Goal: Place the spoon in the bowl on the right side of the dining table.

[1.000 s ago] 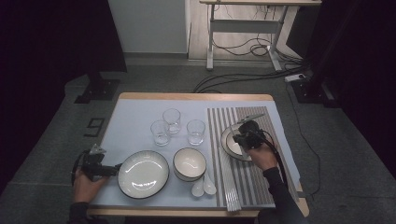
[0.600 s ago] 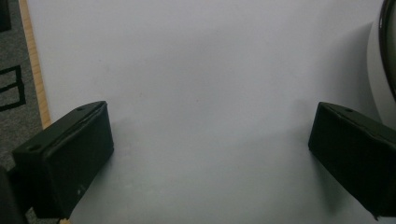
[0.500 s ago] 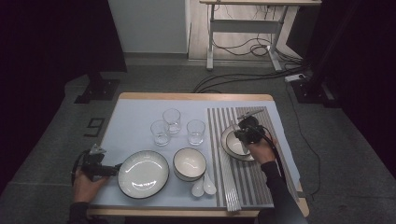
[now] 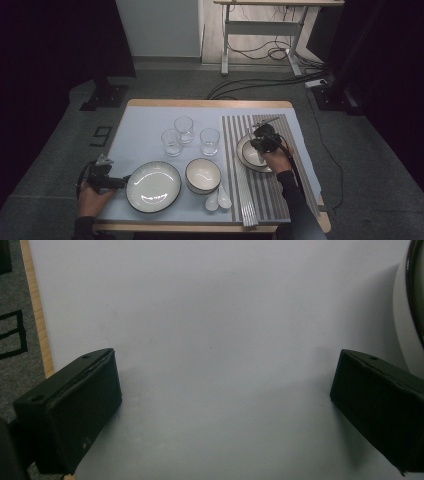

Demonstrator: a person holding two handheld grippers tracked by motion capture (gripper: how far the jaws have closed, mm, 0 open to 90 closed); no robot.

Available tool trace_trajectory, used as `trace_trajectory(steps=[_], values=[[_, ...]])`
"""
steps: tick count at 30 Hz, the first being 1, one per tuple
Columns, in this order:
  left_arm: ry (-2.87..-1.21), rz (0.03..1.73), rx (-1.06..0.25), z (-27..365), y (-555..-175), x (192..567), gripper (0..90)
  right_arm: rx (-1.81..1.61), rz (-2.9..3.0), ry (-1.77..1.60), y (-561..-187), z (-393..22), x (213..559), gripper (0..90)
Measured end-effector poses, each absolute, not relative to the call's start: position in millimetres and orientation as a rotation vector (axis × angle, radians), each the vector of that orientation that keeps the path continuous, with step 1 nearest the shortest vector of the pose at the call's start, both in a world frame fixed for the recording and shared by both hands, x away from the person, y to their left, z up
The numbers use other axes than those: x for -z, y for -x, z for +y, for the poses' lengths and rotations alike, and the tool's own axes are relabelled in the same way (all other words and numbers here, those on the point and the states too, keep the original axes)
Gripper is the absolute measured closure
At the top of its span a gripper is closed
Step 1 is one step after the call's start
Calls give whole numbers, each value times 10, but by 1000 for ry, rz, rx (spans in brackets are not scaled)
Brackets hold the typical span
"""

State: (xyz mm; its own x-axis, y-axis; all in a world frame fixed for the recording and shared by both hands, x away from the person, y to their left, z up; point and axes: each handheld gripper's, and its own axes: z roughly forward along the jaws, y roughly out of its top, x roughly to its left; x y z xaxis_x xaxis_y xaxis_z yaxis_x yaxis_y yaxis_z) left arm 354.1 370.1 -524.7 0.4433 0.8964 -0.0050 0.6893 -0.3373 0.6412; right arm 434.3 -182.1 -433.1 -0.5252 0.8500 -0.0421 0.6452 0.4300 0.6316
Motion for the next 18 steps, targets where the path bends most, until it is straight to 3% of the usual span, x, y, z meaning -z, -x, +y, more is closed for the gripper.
trace_trajectory(steps=[18], values=[[-2129,1324,-475,3701,-3541,5246,0,-780,2349,-1294,-4383,-1832,4527,843]])
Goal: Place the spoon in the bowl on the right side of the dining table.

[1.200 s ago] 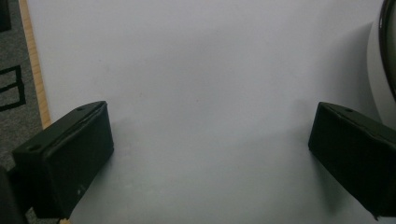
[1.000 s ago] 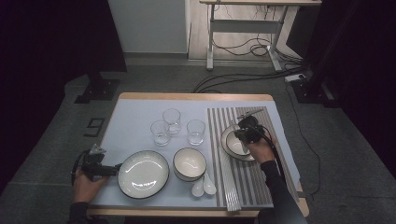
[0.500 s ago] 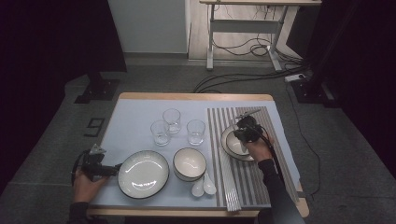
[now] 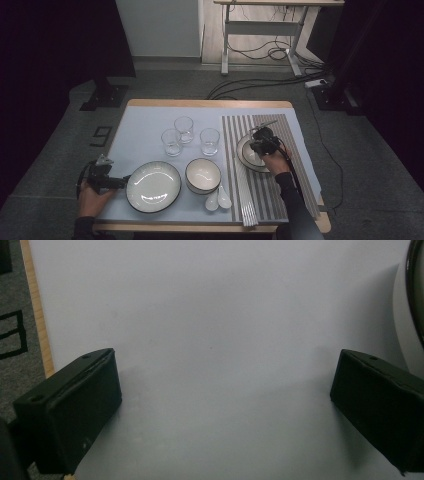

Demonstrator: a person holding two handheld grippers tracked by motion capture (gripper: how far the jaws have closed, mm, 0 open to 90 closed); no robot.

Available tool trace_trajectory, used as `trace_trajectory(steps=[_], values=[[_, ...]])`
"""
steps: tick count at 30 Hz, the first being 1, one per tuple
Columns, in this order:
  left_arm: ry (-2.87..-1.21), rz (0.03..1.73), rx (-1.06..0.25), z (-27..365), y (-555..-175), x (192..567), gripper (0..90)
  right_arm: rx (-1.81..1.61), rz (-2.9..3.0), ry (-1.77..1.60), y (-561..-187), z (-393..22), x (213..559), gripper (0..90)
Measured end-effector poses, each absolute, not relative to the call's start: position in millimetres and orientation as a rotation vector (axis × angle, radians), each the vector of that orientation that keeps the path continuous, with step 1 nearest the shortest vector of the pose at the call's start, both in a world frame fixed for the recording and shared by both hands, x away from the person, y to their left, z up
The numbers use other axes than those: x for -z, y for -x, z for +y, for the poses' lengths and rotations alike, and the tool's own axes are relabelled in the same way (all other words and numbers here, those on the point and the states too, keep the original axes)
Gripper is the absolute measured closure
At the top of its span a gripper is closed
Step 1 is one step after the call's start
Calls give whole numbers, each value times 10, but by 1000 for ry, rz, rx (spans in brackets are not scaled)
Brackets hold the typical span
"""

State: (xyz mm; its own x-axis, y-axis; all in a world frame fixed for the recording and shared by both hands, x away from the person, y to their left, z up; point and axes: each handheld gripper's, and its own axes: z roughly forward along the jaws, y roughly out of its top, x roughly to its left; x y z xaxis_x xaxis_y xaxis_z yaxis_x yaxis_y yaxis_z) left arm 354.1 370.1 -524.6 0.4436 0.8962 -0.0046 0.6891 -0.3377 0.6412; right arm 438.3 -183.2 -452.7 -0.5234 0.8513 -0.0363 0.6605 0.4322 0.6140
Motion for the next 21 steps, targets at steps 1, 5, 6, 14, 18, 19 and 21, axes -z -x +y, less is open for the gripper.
trace_trajectory(steps=[1,5,6,14,18,19,21], values=[[-2128,1324,-475,3701,-3541,5246,0,-785,2348,-1296,-4383,-1837,4530,844],[-2129,1324,-475,3700,-3541,5246,0,-787,2356,-1294,-4383,-1841,4539,838],[-2128,1324,-475,3700,-3541,5247,0,-783,2357,-1293,-4384,-1839,4544,835],[-2128,1324,-475,3700,-3540,5246,0,-779,2358,-1299,-4384,-1856,4575,815],[-2128,1324,-475,3700,-3540,5246,0,-775,2358,-1304,-4386,-1873,4598,799],[-2128,1324,-475,3700,-3540,5246,0,-775,2357,-1305,-4387,-1877,4603,796],[-2128,1324,-475,3700,-3540,5246,0,-773,2354,-1308,-4386,-1885,4608,791]])
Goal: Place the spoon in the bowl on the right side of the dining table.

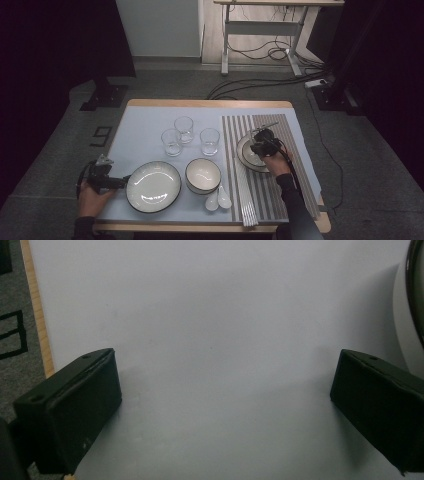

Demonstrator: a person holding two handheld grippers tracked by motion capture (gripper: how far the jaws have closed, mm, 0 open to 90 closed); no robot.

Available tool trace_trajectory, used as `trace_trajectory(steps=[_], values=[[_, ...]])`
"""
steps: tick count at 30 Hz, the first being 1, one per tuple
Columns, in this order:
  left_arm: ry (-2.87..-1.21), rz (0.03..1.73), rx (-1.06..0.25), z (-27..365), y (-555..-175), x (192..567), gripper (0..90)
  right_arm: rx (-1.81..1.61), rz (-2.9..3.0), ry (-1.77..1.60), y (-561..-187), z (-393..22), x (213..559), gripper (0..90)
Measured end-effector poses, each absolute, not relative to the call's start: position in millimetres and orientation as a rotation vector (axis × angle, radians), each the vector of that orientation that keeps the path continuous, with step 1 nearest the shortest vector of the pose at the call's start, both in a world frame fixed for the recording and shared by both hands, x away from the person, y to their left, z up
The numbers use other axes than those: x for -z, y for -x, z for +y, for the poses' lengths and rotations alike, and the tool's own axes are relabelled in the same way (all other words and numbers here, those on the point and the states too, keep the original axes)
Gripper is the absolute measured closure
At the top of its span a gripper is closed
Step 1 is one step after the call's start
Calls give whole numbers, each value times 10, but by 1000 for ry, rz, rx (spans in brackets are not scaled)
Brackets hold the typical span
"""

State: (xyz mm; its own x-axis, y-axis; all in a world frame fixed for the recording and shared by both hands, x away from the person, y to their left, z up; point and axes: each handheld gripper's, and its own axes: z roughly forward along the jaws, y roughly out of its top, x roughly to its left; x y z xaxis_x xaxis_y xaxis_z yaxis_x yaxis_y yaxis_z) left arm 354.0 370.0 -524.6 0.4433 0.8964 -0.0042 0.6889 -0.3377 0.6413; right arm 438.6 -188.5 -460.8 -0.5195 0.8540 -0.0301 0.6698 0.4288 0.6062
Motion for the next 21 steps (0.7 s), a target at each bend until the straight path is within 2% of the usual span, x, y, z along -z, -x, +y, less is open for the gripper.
trace_trajectory(steps=[3,13,21], values=[[-2128,1324,-475,3700,-3540,5247,0,-769,2349,-1306,-4381,-1895,4613,748],[-2129,1324,-476,3700,-3540,5246,0,-793,2337,-1300,-4318,-1955,4535,706],[-2129,1324,-476,3700,-3540,5246,0,-827,2324,-1272,-4262,-1976,4476,479]])
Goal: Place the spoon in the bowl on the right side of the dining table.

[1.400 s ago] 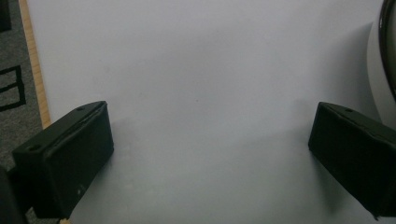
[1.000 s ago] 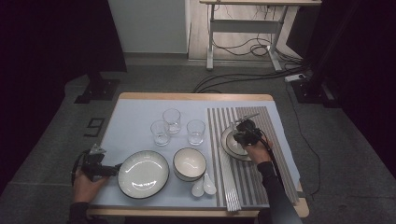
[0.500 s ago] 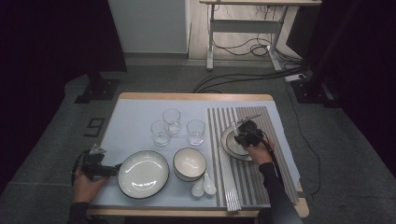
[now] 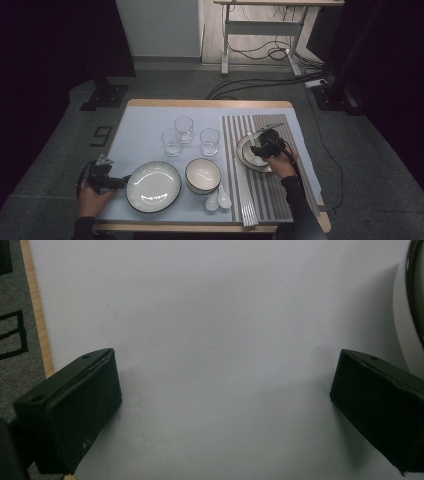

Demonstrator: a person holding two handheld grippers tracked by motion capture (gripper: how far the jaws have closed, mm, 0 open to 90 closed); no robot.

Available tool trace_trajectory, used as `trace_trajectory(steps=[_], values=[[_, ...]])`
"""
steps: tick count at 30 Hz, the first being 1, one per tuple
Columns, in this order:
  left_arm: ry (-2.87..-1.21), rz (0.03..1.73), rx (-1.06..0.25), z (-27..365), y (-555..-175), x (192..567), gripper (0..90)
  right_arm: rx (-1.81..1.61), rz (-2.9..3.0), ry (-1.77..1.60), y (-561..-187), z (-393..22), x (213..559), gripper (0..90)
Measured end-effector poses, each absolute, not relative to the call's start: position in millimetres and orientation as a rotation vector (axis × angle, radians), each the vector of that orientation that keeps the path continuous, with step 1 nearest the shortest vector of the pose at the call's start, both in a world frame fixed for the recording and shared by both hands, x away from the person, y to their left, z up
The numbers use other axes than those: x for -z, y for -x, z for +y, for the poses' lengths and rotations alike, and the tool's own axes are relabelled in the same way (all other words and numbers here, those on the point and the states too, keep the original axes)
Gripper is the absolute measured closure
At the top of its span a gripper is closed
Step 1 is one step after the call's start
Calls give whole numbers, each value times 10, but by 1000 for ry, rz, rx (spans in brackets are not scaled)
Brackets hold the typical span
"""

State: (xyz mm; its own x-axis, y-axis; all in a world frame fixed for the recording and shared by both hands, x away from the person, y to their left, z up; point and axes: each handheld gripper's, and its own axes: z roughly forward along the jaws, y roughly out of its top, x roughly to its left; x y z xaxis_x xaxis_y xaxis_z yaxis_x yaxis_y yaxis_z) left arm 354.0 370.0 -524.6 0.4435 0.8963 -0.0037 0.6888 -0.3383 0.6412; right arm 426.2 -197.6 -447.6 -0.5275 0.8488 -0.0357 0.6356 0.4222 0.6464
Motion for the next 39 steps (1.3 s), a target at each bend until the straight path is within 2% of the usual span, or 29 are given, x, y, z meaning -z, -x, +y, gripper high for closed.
trace_trajectory(steps=[7,10,24,31,39], values=[[-2129,1324,-476,3700,-3540,5246,0,-838,2317,-1246,-4192,-2008,4416,341],[-2129,1324,-476,3700,-3540,5246,0,-841,2327,-1235,-4165,-2022,4399,337],[-2129,1324,-477,3699,-3539,5246,0,-884,2322,-1165,-3988,-2079,4312,156],[-2131,1324,-475,3700,-3539,5244,0,-885,2297,-1122,-3900,-2131,4317,124],[-2132,1324,-474,3700,-3539,5243,0,-900,2274,-1104,-3796,-2173,4307,36]])
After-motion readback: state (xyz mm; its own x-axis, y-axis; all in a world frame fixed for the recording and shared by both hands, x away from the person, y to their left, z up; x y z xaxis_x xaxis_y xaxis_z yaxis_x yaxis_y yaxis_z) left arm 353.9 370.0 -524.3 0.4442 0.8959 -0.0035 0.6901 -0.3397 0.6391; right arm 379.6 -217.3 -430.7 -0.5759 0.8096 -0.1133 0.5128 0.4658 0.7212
